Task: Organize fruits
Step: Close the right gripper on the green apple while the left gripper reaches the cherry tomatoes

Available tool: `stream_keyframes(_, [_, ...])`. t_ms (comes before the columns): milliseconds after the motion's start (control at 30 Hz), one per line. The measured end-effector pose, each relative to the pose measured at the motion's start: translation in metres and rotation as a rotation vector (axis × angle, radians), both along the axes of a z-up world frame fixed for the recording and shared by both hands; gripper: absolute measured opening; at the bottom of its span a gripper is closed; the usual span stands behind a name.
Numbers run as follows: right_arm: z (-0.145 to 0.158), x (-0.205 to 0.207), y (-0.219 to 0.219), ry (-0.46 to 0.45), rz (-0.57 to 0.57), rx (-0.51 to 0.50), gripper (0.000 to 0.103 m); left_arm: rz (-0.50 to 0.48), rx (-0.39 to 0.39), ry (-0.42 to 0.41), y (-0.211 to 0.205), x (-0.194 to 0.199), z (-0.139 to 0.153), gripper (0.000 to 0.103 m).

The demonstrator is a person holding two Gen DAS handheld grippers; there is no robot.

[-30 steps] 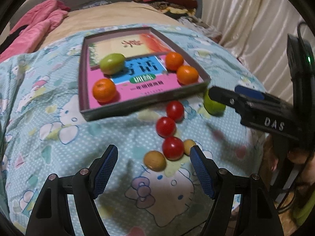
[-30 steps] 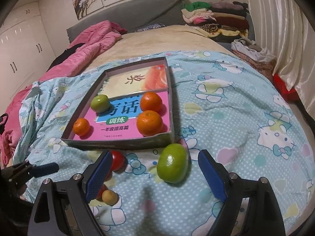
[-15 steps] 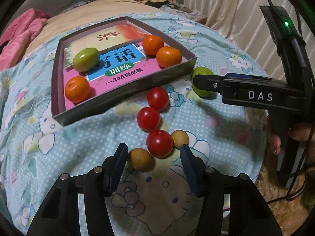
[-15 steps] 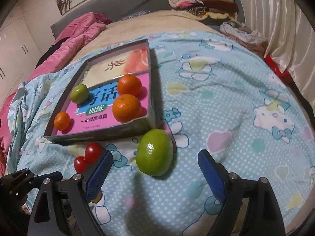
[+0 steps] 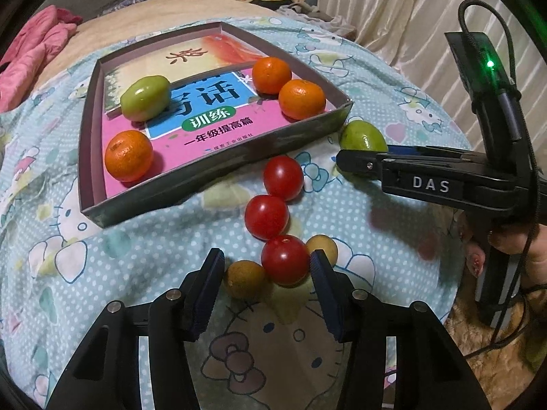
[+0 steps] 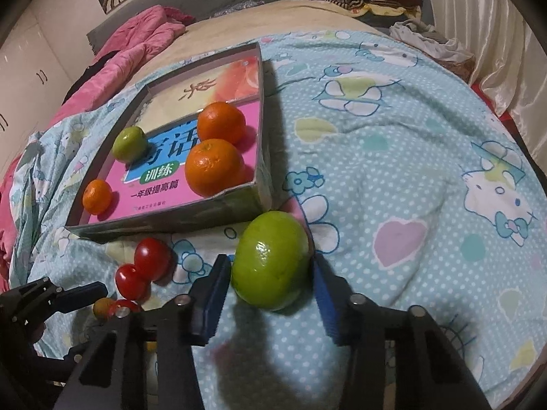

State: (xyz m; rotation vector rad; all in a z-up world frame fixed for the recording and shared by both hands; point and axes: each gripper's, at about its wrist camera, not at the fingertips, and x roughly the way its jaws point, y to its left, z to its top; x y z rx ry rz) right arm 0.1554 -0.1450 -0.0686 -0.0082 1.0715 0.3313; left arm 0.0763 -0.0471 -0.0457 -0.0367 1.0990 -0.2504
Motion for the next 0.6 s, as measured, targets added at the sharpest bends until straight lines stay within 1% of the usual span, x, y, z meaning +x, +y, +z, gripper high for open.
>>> stream_keyframes(233, [-0.002,0.003,0.003,-0.002,0.011,-0.008,0.045,-0.002,-0.033,0.038,0.001,0.005,-0.007,0.053])
stream_keyframes(333, [-0.003,0.005,0.004,-0.004,0.015,-0.017,0.041,-0.005,-0.038,0.045,-0.001,0.007,-0.009,0.053])
stream_keyframes(467, [-0.005,0.008,0.000,0.009,0.008,0.020,0.041,-0.010,-0.037,0.051,-0.003,0.010,-0.012,0.053])
stream_keyframes(600, [-0.004,0.009,-0.003,0.011,0.002,0.041,0.041,0.002,-0.072,0.055,0.001,0.012,-0.012,0.052])
